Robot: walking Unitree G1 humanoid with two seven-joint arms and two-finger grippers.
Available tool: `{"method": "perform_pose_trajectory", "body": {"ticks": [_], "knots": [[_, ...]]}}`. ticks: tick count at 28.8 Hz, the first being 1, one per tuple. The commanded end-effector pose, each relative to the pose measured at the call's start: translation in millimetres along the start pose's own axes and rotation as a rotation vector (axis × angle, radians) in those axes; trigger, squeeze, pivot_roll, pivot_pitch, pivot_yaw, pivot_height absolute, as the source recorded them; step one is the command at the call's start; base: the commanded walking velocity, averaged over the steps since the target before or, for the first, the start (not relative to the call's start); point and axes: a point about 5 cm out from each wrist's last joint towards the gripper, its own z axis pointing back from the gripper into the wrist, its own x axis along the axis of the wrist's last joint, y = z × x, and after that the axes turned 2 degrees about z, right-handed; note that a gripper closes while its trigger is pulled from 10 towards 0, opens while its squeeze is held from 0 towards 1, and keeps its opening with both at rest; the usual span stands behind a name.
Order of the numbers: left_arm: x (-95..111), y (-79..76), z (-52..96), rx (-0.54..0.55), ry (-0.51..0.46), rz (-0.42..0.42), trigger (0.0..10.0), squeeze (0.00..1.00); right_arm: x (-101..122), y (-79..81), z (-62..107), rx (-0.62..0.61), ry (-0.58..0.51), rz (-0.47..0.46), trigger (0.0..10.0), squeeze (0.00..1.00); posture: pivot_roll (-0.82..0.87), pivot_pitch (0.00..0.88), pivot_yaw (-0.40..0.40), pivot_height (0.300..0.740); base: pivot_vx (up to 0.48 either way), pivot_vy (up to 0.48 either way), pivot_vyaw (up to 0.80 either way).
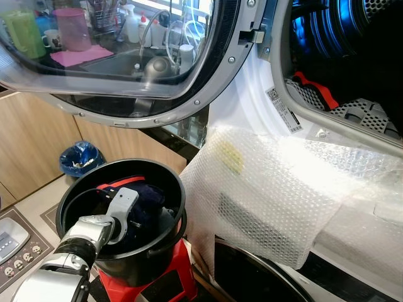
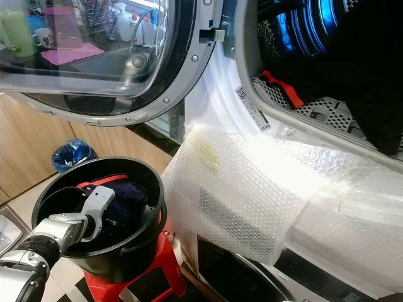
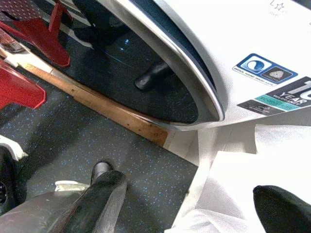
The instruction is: Clothes washing
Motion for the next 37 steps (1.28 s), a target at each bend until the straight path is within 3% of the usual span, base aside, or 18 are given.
{"method": "perform_pose_trajectory", "body": {"ticks": [1,20,31,35,37], "knots": [[-4.4,-1.2,-1.0,-0.006,0.046,-0.015,0.3,0.00,-4.0,-4.7,0.3,-0.009,0.020,-0.006,10.0,0.00,-0.05,0.086,-0.081,0.740,0.000,0.000,0.00],[-16.4,-8.1,-2.6,-0.095,0.097,-0.009,0.0,0.00,-1.3,0.3,-0.2,0.025,0.042,-0.018,10.0,0.00,-0.03,0.100,-0.087,0.740,0.000,0.000,0.00],[-19.5,-21.8,-8.6,-0.121,0.080,0.020,0.0,0.00,8.2,-15.8,-0.3,-0.024,0.018,-0.060,10.0,0.00,-0.04,0.080,-0.093,0.740,0.000,0.000,0.00],[-19.7,-22.0,-8.6,-0.123,0.081,0.021,0.0,0.00,9.1,-16.8,-0.3,-0.028,0.017,-0.065,10.0,0.00,-0.04,0.080,-0.093,0.740,0.000,0.000,0.00],[-23.0,-15.3,-6.3,-0.088,0.069,0.061,0.0,0.00,6.8,-8.4,-0.5,-0.003,0.023,-0.057,10.0,0.00,-0.02,0.070,-0.094,0.740,0.000,0.000,0.00]]}}
